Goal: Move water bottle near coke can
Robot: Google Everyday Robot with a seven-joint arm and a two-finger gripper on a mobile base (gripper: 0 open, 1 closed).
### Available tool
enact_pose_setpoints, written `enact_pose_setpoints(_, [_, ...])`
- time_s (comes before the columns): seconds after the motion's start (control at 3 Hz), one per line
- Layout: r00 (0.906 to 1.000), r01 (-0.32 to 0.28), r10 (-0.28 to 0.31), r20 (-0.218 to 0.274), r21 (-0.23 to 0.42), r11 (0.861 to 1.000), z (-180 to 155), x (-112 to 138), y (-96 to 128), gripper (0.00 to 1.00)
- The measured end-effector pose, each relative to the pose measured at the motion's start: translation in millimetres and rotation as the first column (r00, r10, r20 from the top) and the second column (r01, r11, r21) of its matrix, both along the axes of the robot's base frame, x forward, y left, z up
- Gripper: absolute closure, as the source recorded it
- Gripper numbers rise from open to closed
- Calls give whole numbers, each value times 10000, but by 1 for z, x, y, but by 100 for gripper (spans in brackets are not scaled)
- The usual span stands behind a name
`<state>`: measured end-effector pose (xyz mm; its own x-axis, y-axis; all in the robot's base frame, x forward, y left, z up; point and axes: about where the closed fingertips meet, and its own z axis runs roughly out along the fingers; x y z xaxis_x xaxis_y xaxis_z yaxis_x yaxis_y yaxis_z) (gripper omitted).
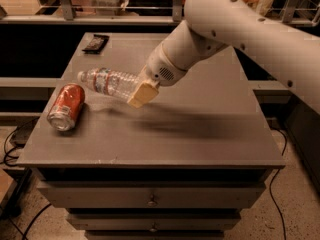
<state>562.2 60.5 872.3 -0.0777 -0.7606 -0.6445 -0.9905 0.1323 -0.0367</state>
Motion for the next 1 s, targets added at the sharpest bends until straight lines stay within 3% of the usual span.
enact_pose_setpoints(0.33, [9979, 584, -586, -288, -86, 9983, -14, 8, -10, 29])
enact_pose_setpoints(0.67, [9860, 1535, -1525, -668, 95, 9881, -27, 14, -25, 0])
enact_pose_setpoints(1.0, [9859, 1543, -1533, -670, 99, 9880, -27, 14, -25, 0])
